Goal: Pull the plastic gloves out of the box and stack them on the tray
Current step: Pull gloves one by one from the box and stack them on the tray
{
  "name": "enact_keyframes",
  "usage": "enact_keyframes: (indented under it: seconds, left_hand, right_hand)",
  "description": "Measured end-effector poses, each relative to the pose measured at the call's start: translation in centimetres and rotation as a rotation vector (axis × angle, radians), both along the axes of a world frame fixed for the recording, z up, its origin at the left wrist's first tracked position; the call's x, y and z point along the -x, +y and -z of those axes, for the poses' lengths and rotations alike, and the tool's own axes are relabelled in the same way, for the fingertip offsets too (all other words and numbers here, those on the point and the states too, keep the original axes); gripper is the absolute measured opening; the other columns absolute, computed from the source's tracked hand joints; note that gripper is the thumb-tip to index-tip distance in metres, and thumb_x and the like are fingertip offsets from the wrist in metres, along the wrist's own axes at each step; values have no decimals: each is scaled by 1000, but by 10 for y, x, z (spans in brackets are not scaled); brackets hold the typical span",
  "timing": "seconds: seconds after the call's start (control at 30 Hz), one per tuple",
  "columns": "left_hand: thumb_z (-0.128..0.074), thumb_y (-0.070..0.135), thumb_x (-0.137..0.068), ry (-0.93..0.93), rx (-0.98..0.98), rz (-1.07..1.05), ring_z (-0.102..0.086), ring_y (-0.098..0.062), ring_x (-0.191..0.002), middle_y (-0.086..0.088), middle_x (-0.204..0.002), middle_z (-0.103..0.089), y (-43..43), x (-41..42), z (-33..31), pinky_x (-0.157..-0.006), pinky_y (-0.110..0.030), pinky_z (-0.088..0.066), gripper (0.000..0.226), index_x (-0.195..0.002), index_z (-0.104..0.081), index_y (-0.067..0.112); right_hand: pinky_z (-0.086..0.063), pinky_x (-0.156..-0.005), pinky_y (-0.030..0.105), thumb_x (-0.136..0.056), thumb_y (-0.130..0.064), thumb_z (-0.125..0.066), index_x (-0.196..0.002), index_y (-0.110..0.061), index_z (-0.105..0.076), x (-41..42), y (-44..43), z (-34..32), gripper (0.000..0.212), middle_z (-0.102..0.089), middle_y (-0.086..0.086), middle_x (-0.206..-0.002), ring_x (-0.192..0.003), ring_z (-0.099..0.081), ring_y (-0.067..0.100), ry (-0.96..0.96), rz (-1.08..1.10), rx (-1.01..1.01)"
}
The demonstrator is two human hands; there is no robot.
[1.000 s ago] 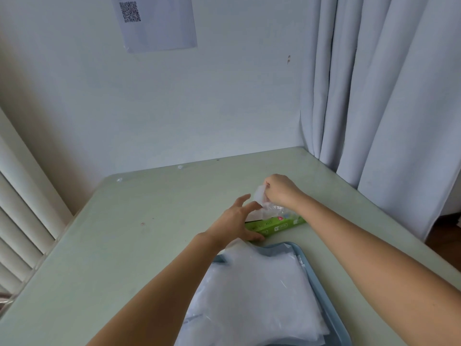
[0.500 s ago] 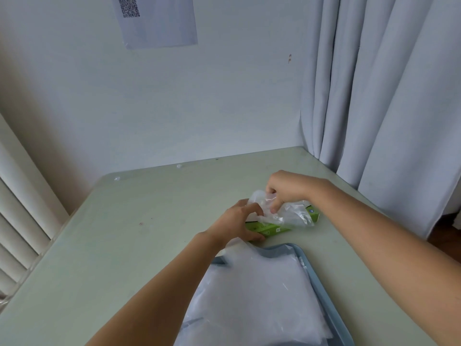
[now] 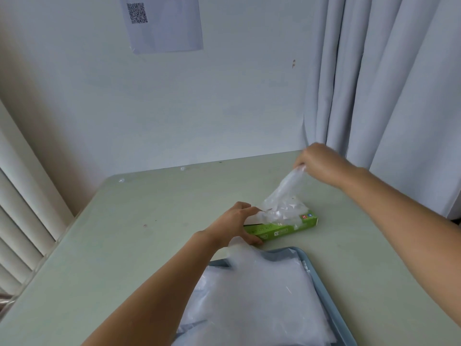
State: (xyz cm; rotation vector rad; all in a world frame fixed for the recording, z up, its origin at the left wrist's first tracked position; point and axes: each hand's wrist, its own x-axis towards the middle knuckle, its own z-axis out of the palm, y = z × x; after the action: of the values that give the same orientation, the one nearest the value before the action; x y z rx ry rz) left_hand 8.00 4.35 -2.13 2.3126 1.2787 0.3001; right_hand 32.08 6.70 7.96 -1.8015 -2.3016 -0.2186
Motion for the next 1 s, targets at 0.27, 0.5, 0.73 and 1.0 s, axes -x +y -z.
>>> enact_keyframes:
  seconds: [0.27,0.5,0.73,1.0]
  left_hand:
    - [-69,33,-85,-400,-34,-225,-58,-13,-100,10,-110,-62,-13,-2,-47,-76,-6,-42,26,-106,-70,18]
    - [-24,87,-74,-1287,1019,-56,-64,-33,-105,-19,-113,-66,-60,-2,-82,-101,-49,-42,104,-110,-70,0]
    - [-36,95,-45,-1186,1276,216,-49,-45,-124,-31,-136,-47,-114,6,-80,-102,-56,-38,139,-136,-42,-10]
    - [-59,62,-72,-1642,987,25,-69,-26,-94,-16,-111,-68,-165,5,-86,-79,-41,-57,75,-111,-67,-2]
  right_hand:
    - [-44,-67,28,-85,-8,-61,-88,-13,-73,13,-52,-52,14,-71,4,-88,-84,-62,27,252,27,-318]
    - [-47,-61,34,-86,-13,-65,-79,-13,-70,49,-107,-63,8,-63,1,-76,-67,-59,29,276,-166,-567]
    - [-33,-42,21,-72,0,-75,-71,-11,-67,69,-154,-71,14,-56,2,-67,-42,-46,29,184,-288,-809]
    - [-24,-36,21,-70,3,-46,-66,-12,-64,83,-188,-56,23,-56,3,-67,-35,-40,24,-43,-343,-884]
